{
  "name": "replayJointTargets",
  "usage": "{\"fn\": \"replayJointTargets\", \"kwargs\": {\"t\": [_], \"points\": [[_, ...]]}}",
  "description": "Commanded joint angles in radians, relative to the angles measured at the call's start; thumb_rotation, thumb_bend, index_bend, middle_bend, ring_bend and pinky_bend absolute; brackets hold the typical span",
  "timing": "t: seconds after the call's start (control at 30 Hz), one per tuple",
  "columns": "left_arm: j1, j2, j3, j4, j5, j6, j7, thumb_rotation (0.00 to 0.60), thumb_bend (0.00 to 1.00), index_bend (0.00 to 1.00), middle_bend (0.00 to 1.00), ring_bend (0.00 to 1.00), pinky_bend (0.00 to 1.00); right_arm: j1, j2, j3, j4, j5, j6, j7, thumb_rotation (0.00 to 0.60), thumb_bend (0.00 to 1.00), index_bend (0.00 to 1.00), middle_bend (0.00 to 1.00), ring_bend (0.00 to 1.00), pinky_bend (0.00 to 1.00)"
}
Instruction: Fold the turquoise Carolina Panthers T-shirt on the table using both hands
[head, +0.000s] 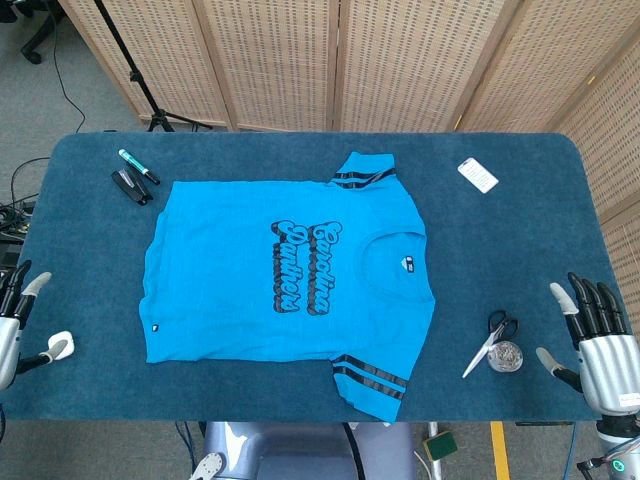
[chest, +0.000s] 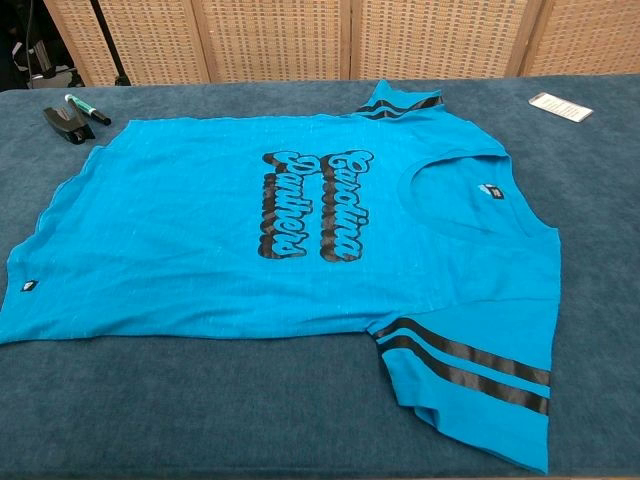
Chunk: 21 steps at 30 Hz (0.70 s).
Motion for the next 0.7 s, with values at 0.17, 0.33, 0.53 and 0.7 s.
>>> {"fn": "replayJointTargets", "kwargs": {"t": [0.17, 0.33, 0.53, 0.7], "points": [[-0.003, 0.000, -0.001, -0.005, 0.000, -0.005, 0.005, 0.600, 0.00, 0.00, 0.00, 0.00, 0.00, 0.017, 0.006, -0.027, 0.008, -0.027, -0.041, 0.014, 0.600, 0.00, 0.00, 0.00, 0.00, 0.01], [0.001, 0.008, 0.000, -0.016, 0.002, 0.001, -0.007, 0.600, 0.00, 0.00, 0.00, 0.00, 0.00, 0.092, -0.013, -0.114, 0.079, -0.214, -0.099, 0.081, 0.600, 0.00, 0.03, 0.00, 0.00, 0.01], [0.005, 0.015, -0.006, -0.021, -0.011, 0.002, -0.020, 0.600, 0.00, 0.00, 0.00, 0.00, 0.00, 0.176, -0.052, -0.172, 0.114, -0.373, -0.136, 0.107, 0.600, 0.00, 0.11, 0.00, 0.00, 0.01], [0.014, 0.022, -0.004, -0.025, -0.004, 0.019, -0.035, 0.600, 0.00, 0.00, 0.00, 0.00, 0.00, 0.232, -0.082, -0.180, 0.060, -0.438, -0.201, 0.018, 0.600, 0.00, 0.15, 0.00, 0.00, 0.01]]}}
